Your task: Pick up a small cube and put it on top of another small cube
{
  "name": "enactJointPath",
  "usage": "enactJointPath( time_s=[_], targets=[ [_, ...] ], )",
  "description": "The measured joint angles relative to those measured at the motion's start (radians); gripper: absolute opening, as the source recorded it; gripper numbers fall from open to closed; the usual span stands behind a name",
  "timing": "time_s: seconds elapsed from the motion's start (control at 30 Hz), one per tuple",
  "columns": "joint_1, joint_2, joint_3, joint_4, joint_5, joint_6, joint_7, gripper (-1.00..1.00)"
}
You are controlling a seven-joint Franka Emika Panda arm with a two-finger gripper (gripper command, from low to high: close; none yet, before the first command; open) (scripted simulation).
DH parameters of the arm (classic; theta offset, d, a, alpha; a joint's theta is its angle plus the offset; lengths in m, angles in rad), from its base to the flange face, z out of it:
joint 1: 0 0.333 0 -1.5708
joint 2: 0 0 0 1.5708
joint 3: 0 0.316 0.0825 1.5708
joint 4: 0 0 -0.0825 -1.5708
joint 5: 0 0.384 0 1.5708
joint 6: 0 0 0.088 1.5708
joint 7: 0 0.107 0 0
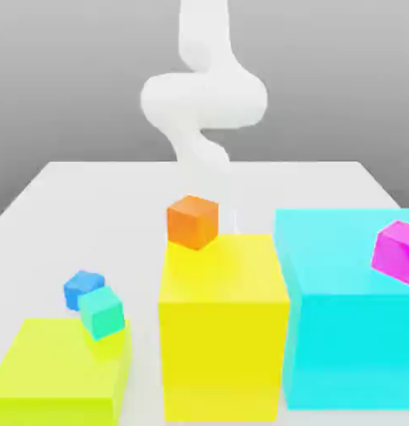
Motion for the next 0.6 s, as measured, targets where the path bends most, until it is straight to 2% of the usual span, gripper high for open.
enactJointPath(
  time_s=[0.6],
  targets=[
    [-0.527,0.496,-0.027,-0.468,-0.023,0.404,0.821,0.00]
  ],
)
